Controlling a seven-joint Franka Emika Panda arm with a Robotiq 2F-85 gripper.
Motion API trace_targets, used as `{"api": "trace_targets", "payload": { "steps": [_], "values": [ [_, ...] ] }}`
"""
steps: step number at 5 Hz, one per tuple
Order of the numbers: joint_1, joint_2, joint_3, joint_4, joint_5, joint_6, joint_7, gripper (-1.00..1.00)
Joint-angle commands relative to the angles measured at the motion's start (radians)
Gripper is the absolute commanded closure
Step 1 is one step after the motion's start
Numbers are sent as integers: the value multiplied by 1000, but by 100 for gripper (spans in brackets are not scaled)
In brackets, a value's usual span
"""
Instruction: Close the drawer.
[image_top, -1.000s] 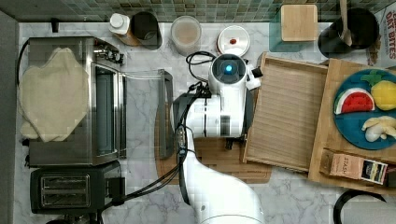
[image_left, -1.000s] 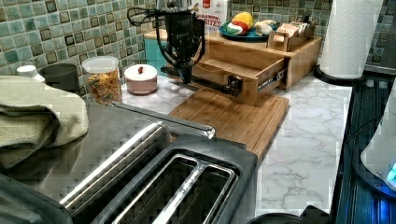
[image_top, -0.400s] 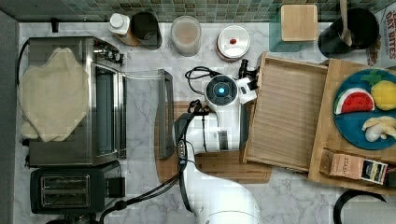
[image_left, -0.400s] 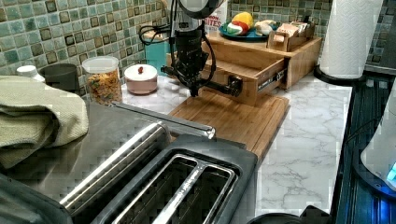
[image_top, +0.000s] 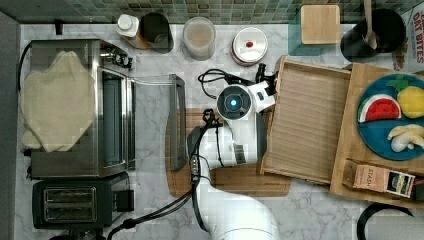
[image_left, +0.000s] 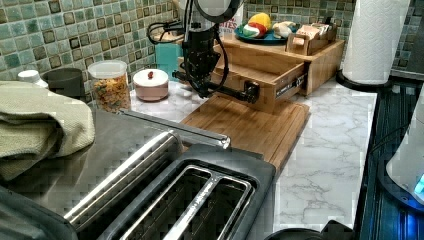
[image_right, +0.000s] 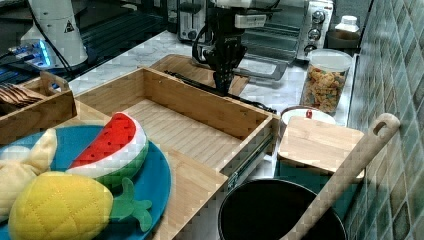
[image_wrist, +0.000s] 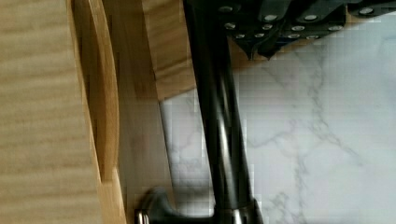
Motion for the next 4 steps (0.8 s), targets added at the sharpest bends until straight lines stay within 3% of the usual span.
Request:
{"api": "trace_targets", "payload": {
  "steps": [1, 2, 4],
  "values": [
    [-87, -93, -75, -20, -59, -20, -165, 100],
    [-115, -126, -119, -54, -78, 15, -206, 100],
    [-251, -112, -162, -42, 48, 46, -449, 100]
  ]
}}
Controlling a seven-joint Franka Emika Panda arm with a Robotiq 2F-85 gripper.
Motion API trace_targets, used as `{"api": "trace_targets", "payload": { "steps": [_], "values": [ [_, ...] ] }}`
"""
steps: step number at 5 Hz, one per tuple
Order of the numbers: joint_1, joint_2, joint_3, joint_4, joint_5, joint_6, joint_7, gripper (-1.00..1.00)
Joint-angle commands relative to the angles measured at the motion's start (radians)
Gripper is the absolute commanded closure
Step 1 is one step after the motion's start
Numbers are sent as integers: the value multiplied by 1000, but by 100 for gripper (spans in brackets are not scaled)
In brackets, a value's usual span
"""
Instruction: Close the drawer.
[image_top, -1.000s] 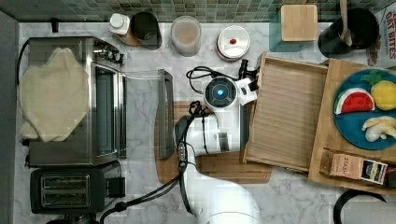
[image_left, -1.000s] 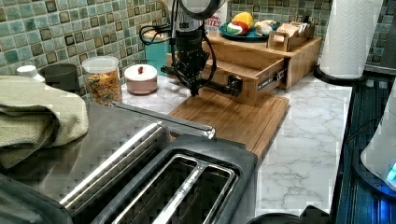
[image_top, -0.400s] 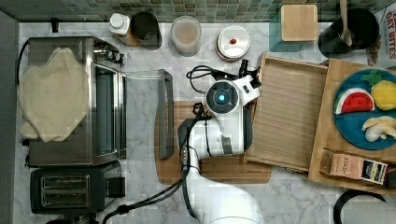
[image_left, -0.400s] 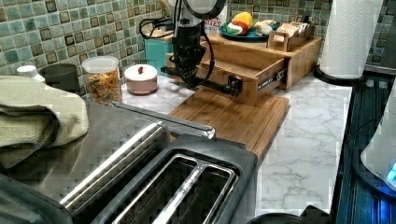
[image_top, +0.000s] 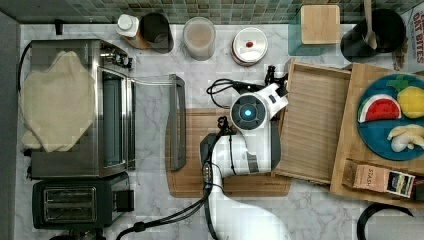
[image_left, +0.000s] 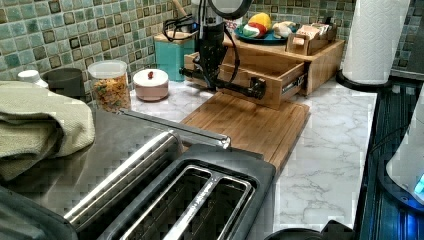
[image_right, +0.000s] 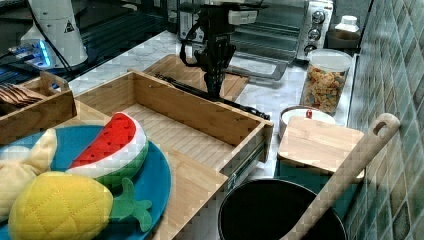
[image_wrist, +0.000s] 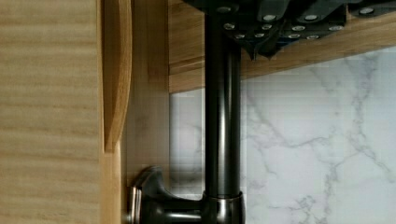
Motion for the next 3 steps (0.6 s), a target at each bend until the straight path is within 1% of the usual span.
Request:
{"api": "trace_targets", "payload": {
  "steps": [1, 2, 3],
  "values": [
    [-243, -75, -177, 38, 45, -29, -248, 100],
    [-301, -38, -203, 89, 93, -49, -364, 100],
    [-328, 14, -237, 148, 77, -65, -406, 100]
  ]
}}
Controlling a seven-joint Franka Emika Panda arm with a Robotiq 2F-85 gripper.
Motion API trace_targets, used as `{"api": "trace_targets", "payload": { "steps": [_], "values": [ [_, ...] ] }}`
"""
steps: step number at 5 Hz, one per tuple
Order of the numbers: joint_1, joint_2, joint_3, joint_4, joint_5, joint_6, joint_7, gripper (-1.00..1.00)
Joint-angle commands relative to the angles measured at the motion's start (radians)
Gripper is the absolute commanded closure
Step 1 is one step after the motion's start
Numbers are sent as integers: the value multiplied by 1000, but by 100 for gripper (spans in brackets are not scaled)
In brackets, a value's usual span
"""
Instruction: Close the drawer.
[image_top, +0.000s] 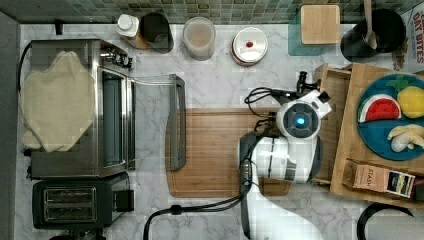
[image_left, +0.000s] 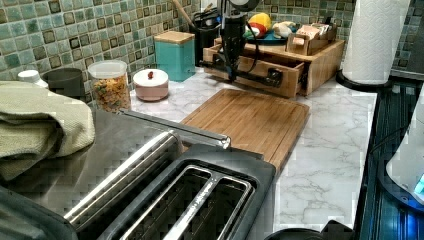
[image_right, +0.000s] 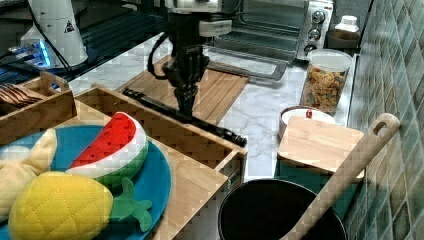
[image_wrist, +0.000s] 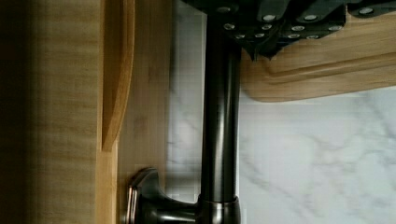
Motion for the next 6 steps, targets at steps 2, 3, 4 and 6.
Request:
{"api": "trace_targets", "payload": {
  "steps": [2, 3, 4, 6],
  "values": [
    [-215, 19, -155, 192, -12, -160, -144, 100],
    [-205, 20, -165, 192, -8, -159, -146, 100],
    [-196, 21, -175, 192, -4, -159, -149, 100],
    [-192, 21, -179, 192, -2, -159, -150, 100]
  ]
}}
